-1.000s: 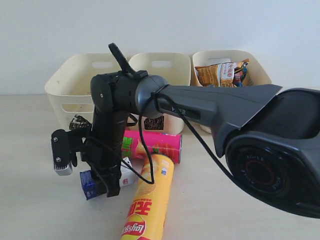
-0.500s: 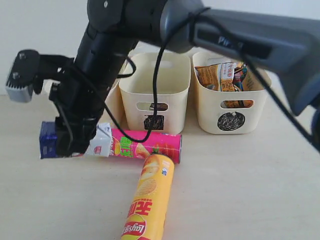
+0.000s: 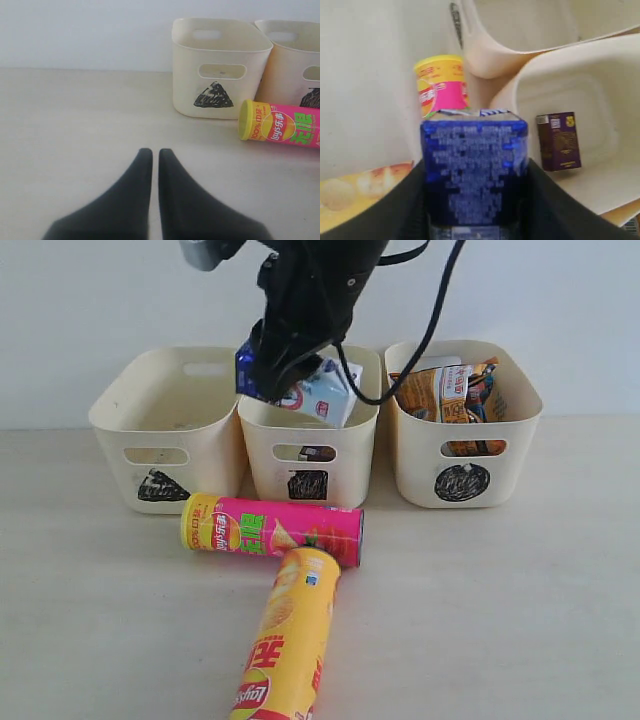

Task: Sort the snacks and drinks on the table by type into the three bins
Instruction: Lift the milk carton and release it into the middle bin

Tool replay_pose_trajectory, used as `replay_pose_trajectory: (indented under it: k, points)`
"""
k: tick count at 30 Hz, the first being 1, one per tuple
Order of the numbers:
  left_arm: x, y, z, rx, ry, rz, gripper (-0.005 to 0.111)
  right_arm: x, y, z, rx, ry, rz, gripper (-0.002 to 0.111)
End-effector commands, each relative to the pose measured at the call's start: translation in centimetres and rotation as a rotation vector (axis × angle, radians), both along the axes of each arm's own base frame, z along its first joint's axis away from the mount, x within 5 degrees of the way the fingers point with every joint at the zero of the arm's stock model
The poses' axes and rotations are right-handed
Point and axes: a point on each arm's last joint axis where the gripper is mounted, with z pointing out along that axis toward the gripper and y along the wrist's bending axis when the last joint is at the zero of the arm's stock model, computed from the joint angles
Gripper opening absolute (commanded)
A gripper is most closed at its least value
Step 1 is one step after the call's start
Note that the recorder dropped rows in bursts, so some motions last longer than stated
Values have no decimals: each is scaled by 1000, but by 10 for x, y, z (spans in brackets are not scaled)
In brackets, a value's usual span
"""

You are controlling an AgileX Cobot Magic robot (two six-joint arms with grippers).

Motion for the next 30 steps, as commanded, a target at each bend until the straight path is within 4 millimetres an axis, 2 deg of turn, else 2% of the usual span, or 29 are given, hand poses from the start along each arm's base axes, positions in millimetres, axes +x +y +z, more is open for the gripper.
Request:
replay_pose_trajectory:
  k: [1,8,13,22,30]
  points:
    - [0,0,2,-5,-15,6,4,26,-13,2,160,-128,-149,0]
    - [0,0,2,-5,-15,6,4,51,-7,-22,417,-324,-299,0]
    - [0,0,2,-5,-15,6,4,65,-9,-37,576,-339,-423,0]
    - [0,0,2,-5,-15,6,4,97,-16,-82,636,-325,-532,0]
    - [0,0,2,-5,-15,6,4,113,-25,-105,649,-348,-570,0]
